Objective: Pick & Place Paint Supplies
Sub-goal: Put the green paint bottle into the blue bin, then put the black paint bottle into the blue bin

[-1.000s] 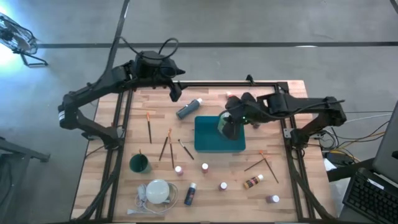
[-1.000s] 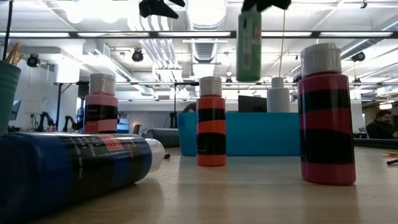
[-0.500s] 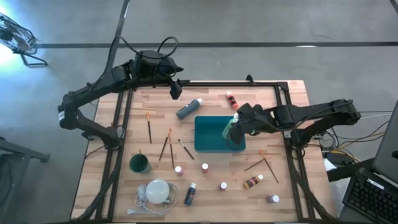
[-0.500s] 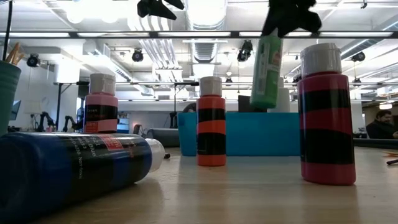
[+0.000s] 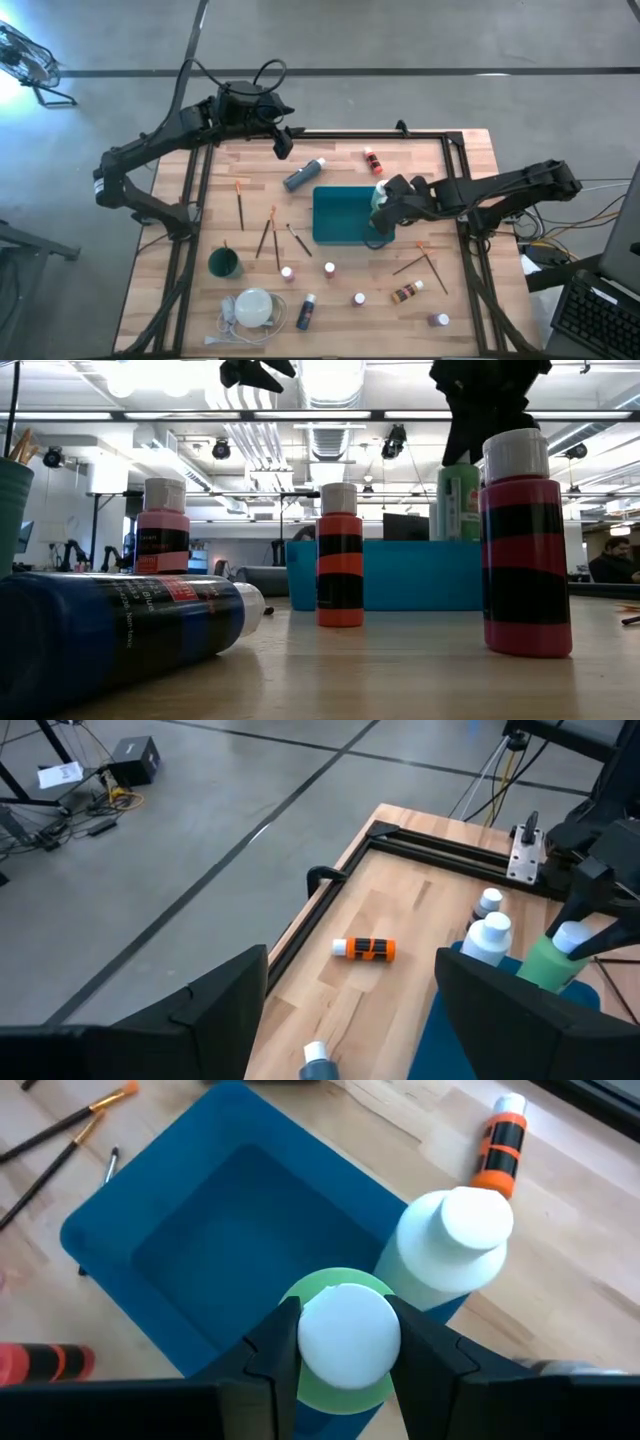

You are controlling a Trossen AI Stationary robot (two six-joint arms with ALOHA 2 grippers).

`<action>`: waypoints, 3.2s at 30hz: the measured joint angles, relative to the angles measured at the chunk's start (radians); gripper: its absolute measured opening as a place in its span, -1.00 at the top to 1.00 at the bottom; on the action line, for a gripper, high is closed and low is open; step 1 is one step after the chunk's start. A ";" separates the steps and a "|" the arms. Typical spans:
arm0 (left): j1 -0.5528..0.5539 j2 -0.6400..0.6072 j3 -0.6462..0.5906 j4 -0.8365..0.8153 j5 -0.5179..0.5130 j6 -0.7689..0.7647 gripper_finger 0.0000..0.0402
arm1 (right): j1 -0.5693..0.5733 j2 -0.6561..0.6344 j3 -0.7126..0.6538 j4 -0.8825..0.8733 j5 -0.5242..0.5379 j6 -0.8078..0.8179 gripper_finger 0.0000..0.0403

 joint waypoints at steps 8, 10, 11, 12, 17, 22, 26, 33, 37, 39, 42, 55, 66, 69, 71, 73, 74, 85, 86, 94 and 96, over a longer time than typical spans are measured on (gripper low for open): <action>0.000 0.001 -0.002 0.000 0.000 -0.001 -0.45 | -0.003 0.002 -0.049 0.001 0.027 0.007 0.43; 0.000 0.001 -0.002 0.000 0.000 -0.005 -0.45 | -0.003 0.002 -0.065 0.012 0.029 0.014 0.43; 0.000 0.001 -0.002 0.000 0.000 -0.005 -0.45 | -0.003 0.002 -0.072 0.021 0.037 0.015 0.43; 0.000 0.001 -0.002 0.000 0.000 -0.005 -0.45 | -0.003 0.002 -0.077 0.029 0.047 0.015 0.43; 0.000 0.001 -0.002 0.000 0.000 -0.019 -0.45 | -0.011 0.002 -0.093 0.054 0.076 0.015 0.43; 0.000 0.001 -0.002 0.000 0.001 -0.026 -0.45 | -0.016 0.002 -0.113 0.069 0.075 0.011 0.43; 0.000 0.001 -0.002 0.000 0.001 -0.028 -0.45 | -0.016 0.002 -0.123 0.082 0.080 0.009 0.43; 0.000 0.001 -0.002 0.000 0.002 -0.030 -0.45 | -0.016 0.002 -0.125 0.088 0.080 0.007 0.43; 0.000 0.001 -0.002 0.000 0.002 -0.030 -0.45 | -0.016 0.002 -0.126 0.090 0.080 0.007 0.43; 0.000 0.001 -0.002 0.000 0.002 -0.030 -0.45 | -0.016 0.002 -0.126 0.091 0.080 0.007 0.43; 0.000 0.001 -0.002 0.000 0.003 -0.030 -0.45 | -0.016 0.002 -0.127 0.094 0.080 0.007 0.28; 0.000 0.001 -0.004 -0.010 0.005 -0.034 -0.45 | -0.017 0.002 -0.020 0.082 0.073 -0.075 -0.17; 0.000 0.025 -0.004 -0.081 0.068 -0.060 -0.45 | -0.017 0.002 0.317 -0.006 0.138 -0.297 -0.02; 0.000 0.050 -0.004 -0.109 0.076 -0.060 -0.45 | -0.016 0.002 0.414 -0.042 0.154 -0.345 0.03; -0.001 0.067 -0.004 -0.111 0.093 -0.060 -0.45 | -0.016 0.002 0.473 -0.065 0.154 -0.368 0.05; 0.000 0.087 -0.004 -0.112 0.115 -0.056 -0.45 | -0.016 0.002 0.522 -0.090 0.154 -0.385 0.07; 0.000 0.097 -0.004 -0.113 0.126 -0.050 -0.45 | -0.016 0.002 0.545 -0.103 0.154 -0.395 0.08; 0.005 0.294 0.087 -0.232 0.142 -0.032 -0.45 | -0.016 0.003 0.647 -0.179 0.178 -0.439 0.15; 0.004 0.321 0.111 -0.249 0.142 -0.030 -0.45 | -0.016 0.003 0.648 -0.179 0.181 -0.440 0.14; 0.007 0.553 0.361 -0.404 0.050 -0.054 -0.45 | -0.023 0.003 0.633 -0.183 0.180 -0.429 0.05; 0.007 0.606 0.417 -0.437 0.033 -0.056 -0.45 | -0.023 0.003 0.627 -0.188 0.179 -0.422 0.04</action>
